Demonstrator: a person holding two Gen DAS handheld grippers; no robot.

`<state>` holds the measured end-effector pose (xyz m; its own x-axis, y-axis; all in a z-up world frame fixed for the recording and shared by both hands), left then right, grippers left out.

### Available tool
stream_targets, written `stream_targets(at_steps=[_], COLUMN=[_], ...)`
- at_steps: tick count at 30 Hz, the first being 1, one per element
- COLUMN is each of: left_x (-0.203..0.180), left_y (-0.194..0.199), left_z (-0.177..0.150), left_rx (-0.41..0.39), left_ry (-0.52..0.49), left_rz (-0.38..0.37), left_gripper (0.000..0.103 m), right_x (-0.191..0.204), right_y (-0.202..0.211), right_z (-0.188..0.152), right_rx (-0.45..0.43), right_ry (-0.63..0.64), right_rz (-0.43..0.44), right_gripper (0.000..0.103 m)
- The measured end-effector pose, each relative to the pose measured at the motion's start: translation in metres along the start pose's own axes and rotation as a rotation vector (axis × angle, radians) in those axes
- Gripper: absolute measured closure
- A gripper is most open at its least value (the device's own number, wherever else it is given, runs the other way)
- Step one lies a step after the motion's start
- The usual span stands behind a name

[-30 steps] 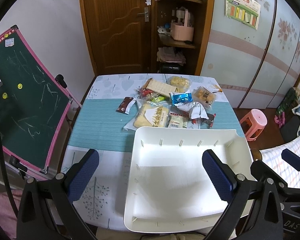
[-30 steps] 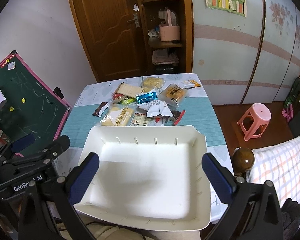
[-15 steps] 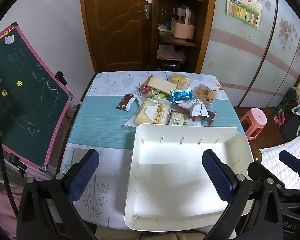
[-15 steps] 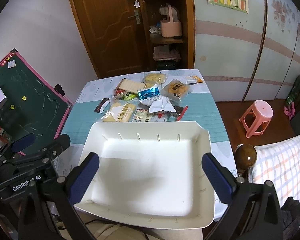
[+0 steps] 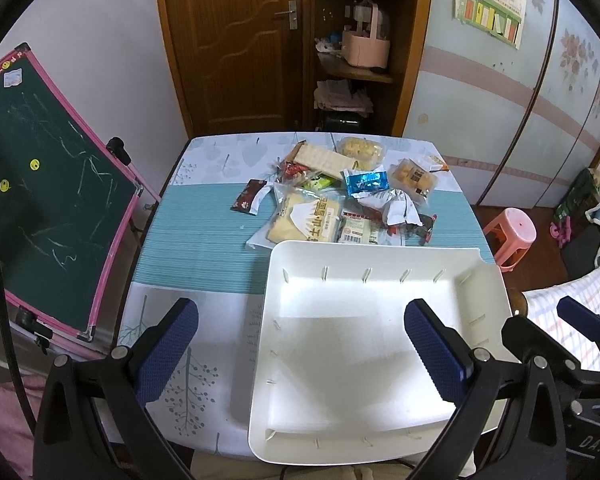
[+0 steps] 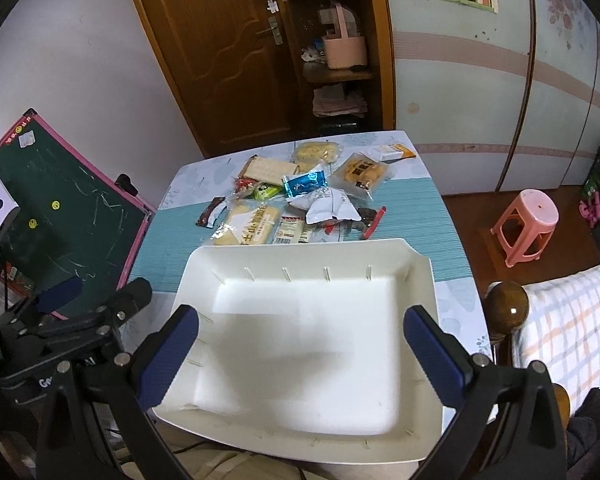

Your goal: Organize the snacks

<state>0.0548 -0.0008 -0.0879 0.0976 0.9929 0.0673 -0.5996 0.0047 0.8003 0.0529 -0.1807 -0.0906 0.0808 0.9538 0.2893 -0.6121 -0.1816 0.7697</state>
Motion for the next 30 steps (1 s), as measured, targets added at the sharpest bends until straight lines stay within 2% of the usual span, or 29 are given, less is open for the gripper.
stream_targets(at_steps=[9, 15, 17, 20, 22, 24, 26, 29, 30], left_x=[0.005, 0.013, 0.017, 0.028, 0.032, 0.037, 0.043, 0.053, 0.057], left_y=[-0.011, -0.018, -0.017, -0.010, -0.007, -0.004, -0.002, 0.003, 0.003], left_z=[0.008, 0.023, 0.033, 0.057, 0.074, 0.092, 0.112, 0.143, 0.153], left_rx=[0.031, 0.038, 0.017, -0.047, -0.073, -0.089, -0.107, -0.166, -0.187], left_ry=[0.008, 0.004, -0.020, -0.065, -0.087, -0.100, -0.113, -0.139, -0.149], left_rz=[-0.012, -0.011, 0.017, 0.093, 0.114, 0.105, 0.099, 0.139, 0.164], left_gripper=[0.001, 0.001, 0.001, 0.001, 0.001, 0.001, 0.001, 0.001, 0.001], right_x=[-0.005, -0.003, 0.000, 0.007, 0.011, 0.018, 0.023, 0.028, 0.029], right_y=[-0.009, -0.010, -0.006, 0.012, 0.024, 0.040, 0.060, 0.094, 0.098], right_z=[0.008, 0.024, 0.035, 0.060, 0.077, 0.098, 0.119, 0.146, 0.153], right_rx=[0.003, -0.039, -0.074, -0.188, -0.252, -0.332, -0.454, -0.699, -0.729], right_ry=[-0.023, 0.009, 0.038, 0.107, 0.143, 0.170, 0.184, 0.203, 0.207], right_rz=[-0.001, -0.033, -0.040, -0.068, -0.083, -0.080, -0.073, -0.095, -0.098], right_gripper=[0.000, 0.000, 0.000, 0.001, 0.001, 0.002, 0.002, 0.002, 0.002])
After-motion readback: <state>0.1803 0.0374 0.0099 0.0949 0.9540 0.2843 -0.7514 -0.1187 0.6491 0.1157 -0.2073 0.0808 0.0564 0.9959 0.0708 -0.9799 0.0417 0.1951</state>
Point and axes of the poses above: each gripper's, at about its wrist camera, not at the fingertips, and y roughly against the way its jaws point, x to its left, z to its top, the point moved 7 cm from there along -y, roughly the way its jaws point, and after that the axes turned 8 degrees about -y, right-handed, at the moved point
